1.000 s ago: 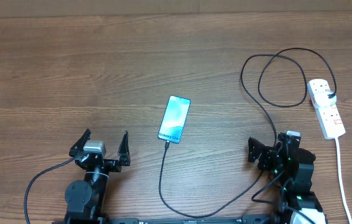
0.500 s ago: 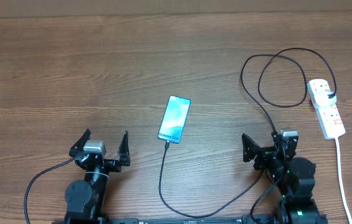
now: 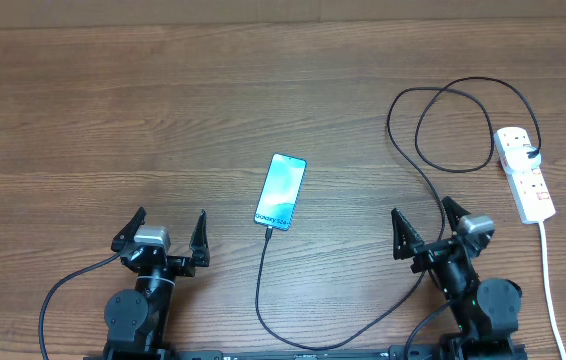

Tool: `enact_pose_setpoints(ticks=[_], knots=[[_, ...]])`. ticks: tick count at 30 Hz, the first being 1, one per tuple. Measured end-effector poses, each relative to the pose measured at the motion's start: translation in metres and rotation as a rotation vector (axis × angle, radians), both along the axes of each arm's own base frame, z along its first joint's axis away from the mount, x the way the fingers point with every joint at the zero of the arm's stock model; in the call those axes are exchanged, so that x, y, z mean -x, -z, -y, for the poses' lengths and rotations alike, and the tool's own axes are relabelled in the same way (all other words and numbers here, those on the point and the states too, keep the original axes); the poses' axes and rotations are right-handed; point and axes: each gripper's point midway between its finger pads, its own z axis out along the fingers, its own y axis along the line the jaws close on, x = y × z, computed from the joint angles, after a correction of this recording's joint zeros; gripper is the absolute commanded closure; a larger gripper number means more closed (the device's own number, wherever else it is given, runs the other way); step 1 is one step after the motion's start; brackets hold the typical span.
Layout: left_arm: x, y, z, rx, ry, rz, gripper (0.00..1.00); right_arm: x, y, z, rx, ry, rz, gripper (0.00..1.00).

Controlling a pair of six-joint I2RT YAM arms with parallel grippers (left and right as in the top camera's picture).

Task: Plug charger to phone and switch on socket

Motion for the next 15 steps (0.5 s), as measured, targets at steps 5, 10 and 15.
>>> enact_pose_setpoints(ticks=[5,10,15], knots=[[0.0,0.0,0.0,0.0,0.0,0.0,0.0,0.0013,-0.0055,0.0,-0.002,0.0,0.024,0.0],[0.0,0.0,0.0001,0.0,0.0,0.0,0.0,0.0013,-0.0054,0.0,-0.001,0.0,0.024,0.0],[0.0,0.0,0.0,0.0,0.0,0.0,0.0,0.0013,-0.0056,0.0002,-0.002,0.0,0.025,0.0]])
